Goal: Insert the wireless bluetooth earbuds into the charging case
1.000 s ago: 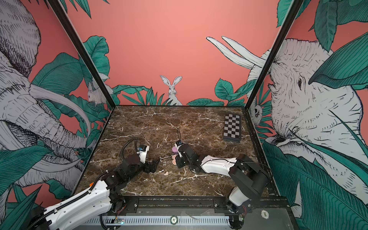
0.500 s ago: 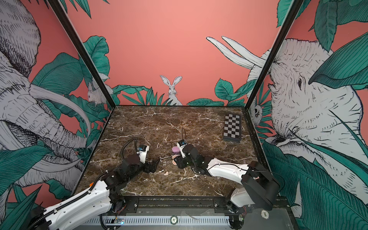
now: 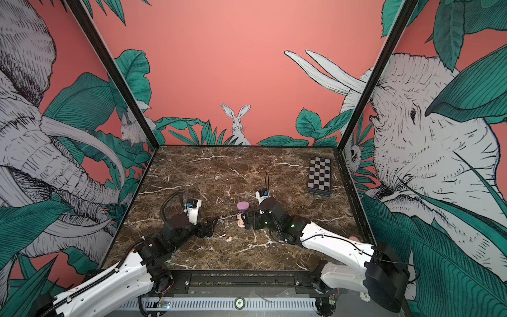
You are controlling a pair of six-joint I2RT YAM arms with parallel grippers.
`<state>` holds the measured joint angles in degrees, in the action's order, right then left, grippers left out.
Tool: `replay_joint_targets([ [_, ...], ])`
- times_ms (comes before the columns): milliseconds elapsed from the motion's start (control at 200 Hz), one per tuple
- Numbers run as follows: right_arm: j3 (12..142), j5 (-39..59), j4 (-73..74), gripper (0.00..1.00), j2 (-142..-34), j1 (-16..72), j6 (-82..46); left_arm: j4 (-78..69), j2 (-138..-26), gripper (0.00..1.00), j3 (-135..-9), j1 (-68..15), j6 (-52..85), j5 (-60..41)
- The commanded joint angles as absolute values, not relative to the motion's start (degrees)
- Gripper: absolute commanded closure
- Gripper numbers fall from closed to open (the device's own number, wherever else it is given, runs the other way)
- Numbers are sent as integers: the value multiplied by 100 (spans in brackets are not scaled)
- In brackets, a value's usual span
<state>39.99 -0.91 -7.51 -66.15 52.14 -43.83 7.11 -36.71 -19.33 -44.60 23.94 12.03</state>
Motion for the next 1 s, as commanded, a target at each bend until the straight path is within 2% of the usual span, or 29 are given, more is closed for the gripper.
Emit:
replay_joint_targets([
  [0, 4191, -460, -1293, 2, -6611, 5359, -5370, 1399, -3642, 1, -2588, -4483, 2634, 1475],
  [190, 4352, -842, -1767, 2, -6775, 5719, -6066, 2781, -4100, 1, -3976, -4484, 2098, 1179],
  [375, 4559, -889, -2013, 2, -7124, 6029, -6454, 3752, -4573, 1, -4733, -4487, 907, 1527],
  [535, 4816, -879, -2116, 2, -7393, 6227, -6623, 3674, -4506, 1, -4418, -4483, -1, 1330],
  [695, 5039, -896, -2217, 2, -7651, 6297, -6741, 3089, -3934, 1, -3749, -4488, -622, 1521],
  [845, 5276, -927, -2442, 2, -7895, 6303, -6757, 2768, -3412, 1, -3210, -4483, -826, 1152],
  [995, 5369, -835, -2470, 3, -8143, 6323, -6964, 2713, -3385, 1, -3066, -4485, -985, 789],
])
